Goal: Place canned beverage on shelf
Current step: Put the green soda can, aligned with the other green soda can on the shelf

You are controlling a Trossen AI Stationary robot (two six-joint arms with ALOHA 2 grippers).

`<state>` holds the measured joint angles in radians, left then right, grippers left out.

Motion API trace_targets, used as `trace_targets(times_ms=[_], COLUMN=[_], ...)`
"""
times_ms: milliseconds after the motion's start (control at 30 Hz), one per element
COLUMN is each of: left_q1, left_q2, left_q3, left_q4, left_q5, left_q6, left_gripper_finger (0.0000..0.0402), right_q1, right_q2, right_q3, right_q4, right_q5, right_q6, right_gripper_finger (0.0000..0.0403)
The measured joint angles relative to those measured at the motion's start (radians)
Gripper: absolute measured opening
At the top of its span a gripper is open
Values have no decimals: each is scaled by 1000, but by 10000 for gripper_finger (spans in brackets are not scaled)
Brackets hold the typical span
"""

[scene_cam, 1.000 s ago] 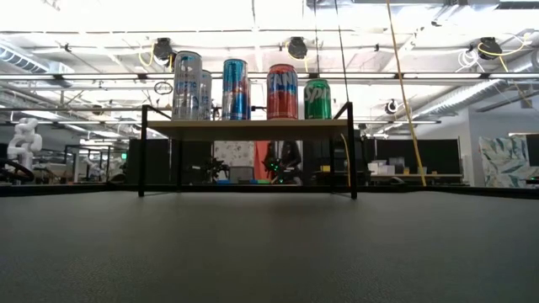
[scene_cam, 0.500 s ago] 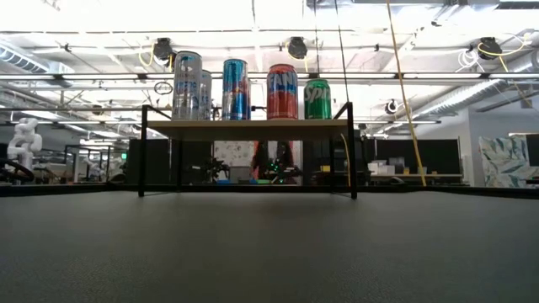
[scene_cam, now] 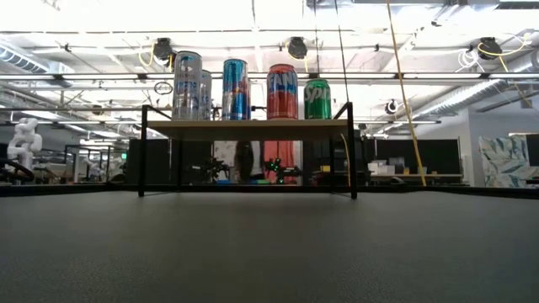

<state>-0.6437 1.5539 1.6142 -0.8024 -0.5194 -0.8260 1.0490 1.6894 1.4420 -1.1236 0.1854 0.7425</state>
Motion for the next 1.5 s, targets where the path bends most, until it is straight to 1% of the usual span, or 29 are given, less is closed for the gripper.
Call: trace_targets(times_ms=[233, 500, 633, 700, 867, 1167, 1267, 1500], left_q1=[0, 0, 0, 0, 0, 0, 0, 0], left_q2=[0, 0, 0, 0, 0, 0, 0, 0], left_q3=[0, 0, 0, 0, 0, 0, 0, 0], left_q4=[0, 1, 1, 1, 1, 0, 0, 0], left_q5=[0, 0, 0, 0, 0, 0, 0, -1], left_q6=[-3, -6, -6, -6, -6, -5, -5, -4], left_gripper_finger=[299, 299, 299, 299, 299, 299, 299, 299], right_q1=[-6, -17, -26, -30, -34, -40, -48, -61], right_q2=[0, 0, 0, 0, 0, 0, 0, 0], right_q3=[-59, -63, -63, -63, -64, -114, -114, -114], right_q4=[52, 74, 105, 97, 81, 132, 132, 133], right_q5=[-23, -34, -65, -81, -78, -78, -78, -80], right_q6=[-169, -283, -340, -358, -362, -362, -362, -379], right_gripper_finger=[394, 393, 393, 393, 393, 392, 376, 303])
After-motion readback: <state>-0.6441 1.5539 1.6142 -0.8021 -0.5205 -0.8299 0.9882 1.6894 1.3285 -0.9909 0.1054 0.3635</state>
